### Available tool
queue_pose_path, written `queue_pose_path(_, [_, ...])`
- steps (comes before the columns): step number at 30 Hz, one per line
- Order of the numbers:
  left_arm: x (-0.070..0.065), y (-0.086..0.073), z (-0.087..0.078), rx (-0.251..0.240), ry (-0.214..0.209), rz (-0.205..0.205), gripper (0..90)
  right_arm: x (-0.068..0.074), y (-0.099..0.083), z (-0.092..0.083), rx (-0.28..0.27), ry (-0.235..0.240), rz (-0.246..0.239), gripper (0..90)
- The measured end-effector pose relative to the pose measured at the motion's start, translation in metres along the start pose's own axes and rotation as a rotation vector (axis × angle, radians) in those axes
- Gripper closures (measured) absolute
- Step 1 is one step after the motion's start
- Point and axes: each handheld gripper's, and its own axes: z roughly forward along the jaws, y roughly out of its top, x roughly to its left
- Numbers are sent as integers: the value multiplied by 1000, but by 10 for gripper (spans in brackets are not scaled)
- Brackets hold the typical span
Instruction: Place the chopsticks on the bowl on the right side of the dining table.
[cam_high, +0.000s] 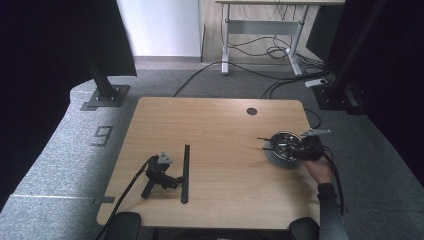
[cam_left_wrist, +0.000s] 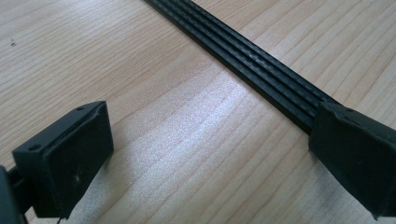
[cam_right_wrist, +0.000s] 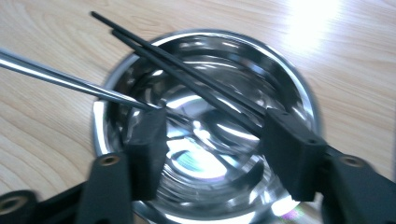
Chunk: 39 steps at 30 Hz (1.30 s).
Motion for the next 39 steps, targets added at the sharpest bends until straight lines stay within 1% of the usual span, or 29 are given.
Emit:
queue_pose_path(3, [0, 0, 0, 0, 0, 0, 0, -10, -6, -7, -4, -42, 8, 327])
queue_pose_path(4, [0, 0, 0, 0, 0, 0, 0, -12, -8, -8, -12, -47, 21, 299])
queue_pose_path(6, [0, 0, 0, 0, 0, 0, 0, -18, -12, -11, -31, -42, 53, 282])
queue_pose_path(10, [0, 0, 0, 0, 0, 0, 0, -23, -17, -14, -37, -48, 67, 247])
queue_pose_path(13, [0, 0, 0, 0, 0, 0, 0, -25, -19, -14, -36, -47, 76, 246])
queue_pose_path(28, [0, 0, 0, 0, 0, 1, 0, -25, -21, -5, -11, -65, 64, 241])
queue_pose_path(33, [0, 0, 0, 0, 0, 1, 0, -26, -23, -5, -20, -75, 72, 236])
queue_pose_path(35, [0, 0, 0, 0, 0, 1, 0, -28, -24, -7, -31, -77, 72, 236])
queue_pose_path(37, [0, 0, 0, 0, 0, 0, 0, -32, -27, -11, -51, -88, 89, 231])
queue_pose_path(39, [0, 0, 0, 0, 0, 1, 0, -36, -30, -15, -74, -119, 113, 214])
